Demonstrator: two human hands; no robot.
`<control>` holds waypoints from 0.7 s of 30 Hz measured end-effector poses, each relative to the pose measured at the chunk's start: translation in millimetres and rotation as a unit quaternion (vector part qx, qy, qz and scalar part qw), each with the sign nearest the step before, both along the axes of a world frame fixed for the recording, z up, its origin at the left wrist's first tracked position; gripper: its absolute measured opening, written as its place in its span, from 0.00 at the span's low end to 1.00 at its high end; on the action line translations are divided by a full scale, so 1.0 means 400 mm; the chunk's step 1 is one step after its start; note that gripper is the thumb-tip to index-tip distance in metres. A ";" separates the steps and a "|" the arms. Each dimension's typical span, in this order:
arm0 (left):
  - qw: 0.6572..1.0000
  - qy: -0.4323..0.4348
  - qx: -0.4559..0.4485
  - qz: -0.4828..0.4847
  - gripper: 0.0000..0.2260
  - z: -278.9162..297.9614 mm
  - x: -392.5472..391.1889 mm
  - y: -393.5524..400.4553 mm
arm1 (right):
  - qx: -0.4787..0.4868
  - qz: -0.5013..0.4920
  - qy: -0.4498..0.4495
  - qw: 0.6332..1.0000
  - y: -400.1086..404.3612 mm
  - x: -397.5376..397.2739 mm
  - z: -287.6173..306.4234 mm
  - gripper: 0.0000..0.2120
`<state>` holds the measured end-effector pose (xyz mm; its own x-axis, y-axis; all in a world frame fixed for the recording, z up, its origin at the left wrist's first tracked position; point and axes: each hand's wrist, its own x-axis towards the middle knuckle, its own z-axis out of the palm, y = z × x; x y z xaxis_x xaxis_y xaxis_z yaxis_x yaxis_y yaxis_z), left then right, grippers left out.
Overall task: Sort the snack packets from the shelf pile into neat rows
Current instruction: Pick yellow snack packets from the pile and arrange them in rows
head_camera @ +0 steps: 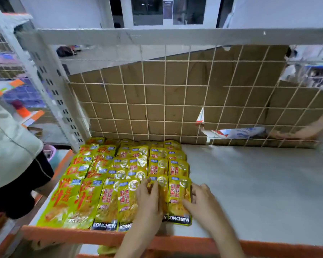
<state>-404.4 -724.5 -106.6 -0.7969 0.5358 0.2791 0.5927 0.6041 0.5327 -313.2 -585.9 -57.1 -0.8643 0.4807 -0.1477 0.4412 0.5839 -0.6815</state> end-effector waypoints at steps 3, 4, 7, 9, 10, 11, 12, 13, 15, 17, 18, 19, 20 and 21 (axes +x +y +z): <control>0.996 0.028 0.005 -0.083 0.20 -0.007 -0.011 -0.014 | 0.044 -0.042 -0.025 0.998 0.013 -0.032 0.007 0.15; 0.993 0.048 -0.009 -0.107 0.20 0.006 -0.010 -0.011 | 0.062 -0.056 -0.038 0.996 0.024 -0.050 0.012 0.19; 0.982 0.033 -0.098 -0.161 0.35 0.015 -0.002 -0.011 | 0.031 -0.057 -0.040 0.997 0.044 -0.109 0.007 0.19; 0.979 0.022 -0.129 -0.157 0.40 0.021 0.001 -0.015 | 0.031 -0.038 -0.024 0.998 0.075 -0.137 -0.038 0.23; 0.980 0.027 -0.129 -0.150 0.39 0.021 0.001 -0.015 | 0.038 -0.028 -0.022 0.999 0.096 -0.147 -0.075 0.23; 0.980 0.030 -0.132 -0.147 0.38 0.018 0.001 -0.014 | 0.032 -0.025 -0.022 0.999 0.107 -0.157 -0.104 0.23; 0.978 0.031 -0.143 -0.151 0.36 0.019 0.000 -0.016 | 0.024 -0.033 -0.024 0.999 0.104 -0.165 -0.111 0.22; 0.979 0.050 -0.133 -0.145 0.36 0.028 0.000 -0.019 | 0.026 -0.038 -0.028 0.999 0.073 -0.157 -0.066 0.22; 0.980 0.039 -0.129 -0.146 0.39 0.032 0.000 -0.023 | 0.071 -0.045 -0.031 0.996 0.029 -0.138 -0.014 0.19; 0.979 0.057 -0.140 -0.138 0.37 0.047 -0.006 -0.033 | 0.103 -0.049 -0.017 0.993 0.007 -0.114 0.000 0.22; 0.977 0.042 -0.153 -0.140 0.35 0.053 -0.010 -0.040 | 0.113 -0.042 -0.007 0.993 -0.001 -0.096 -0.004 0.25; 0.974 0.028 -0.181 -0.136 0.32 0.056 -0.012 -0.049 | 0.120 -0.029 -0.001 0.992 -0.011 -0.076 -0.011 0.27; 0.972 0.027 -0.202 -0.118 0.30 0.056 -0.014 -0.060 | 0.125 -0.018 0.000 0.992 -0.022 -0.053 -0.018 0.28; 0.972 0.041 -0.209 -0.096 0.30 0.052 -0.017 -0.074 | 0.132 -0.006 -0.003 0.991 -0.033 -0.034 -0.026 0.29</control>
<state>-411.2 -753.9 -85.7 -0.6548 0.7533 0.0624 0.7464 0.6314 0.2104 -326.7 -599.2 -67.7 -0.8582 0.5130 -0.0202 0.4523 0.7367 -0.5027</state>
